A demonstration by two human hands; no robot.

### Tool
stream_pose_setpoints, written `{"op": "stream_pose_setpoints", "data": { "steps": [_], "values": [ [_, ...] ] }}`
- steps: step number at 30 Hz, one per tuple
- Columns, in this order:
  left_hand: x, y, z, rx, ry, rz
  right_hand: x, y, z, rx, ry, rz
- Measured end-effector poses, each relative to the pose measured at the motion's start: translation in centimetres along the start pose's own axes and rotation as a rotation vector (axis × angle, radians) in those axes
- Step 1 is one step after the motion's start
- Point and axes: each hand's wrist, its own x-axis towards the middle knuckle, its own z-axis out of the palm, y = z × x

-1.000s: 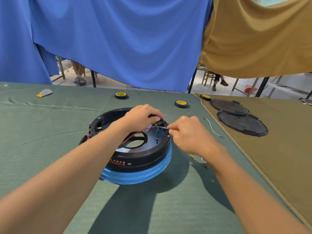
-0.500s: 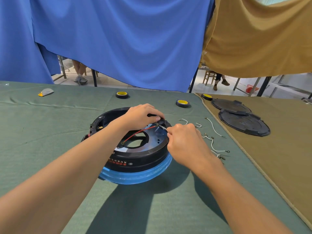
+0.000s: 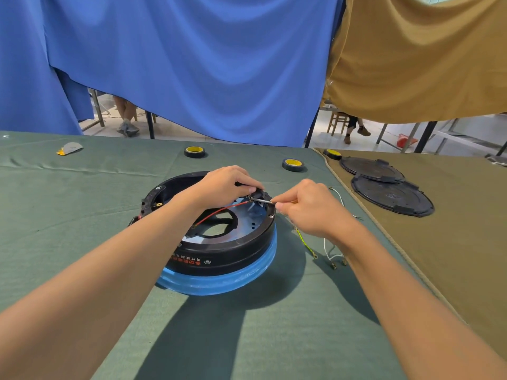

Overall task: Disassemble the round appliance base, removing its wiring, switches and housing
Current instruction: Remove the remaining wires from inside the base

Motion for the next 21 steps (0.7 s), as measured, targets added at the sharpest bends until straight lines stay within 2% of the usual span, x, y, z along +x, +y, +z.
{"op": "stream_pose_setpoints", "data": {
  "steps": [5,15,21],
  "values": [
    [0.0,-0.1,0.0,-0.017,0.007,-0.006,-0.2,-0.1,0.2,0.022,-0.019,0.025],
    [0.0,0.0,0.1,0.001,0.0,-0.01,-1.5,-2.2,3.1,-0.184,0.105,-0.011],
    [0.1,0.0,0.1,-0.007,0.011,-0.007,-0.7,-1.4,1.4,-0.1,0.011,-0.014]
  ]
}}
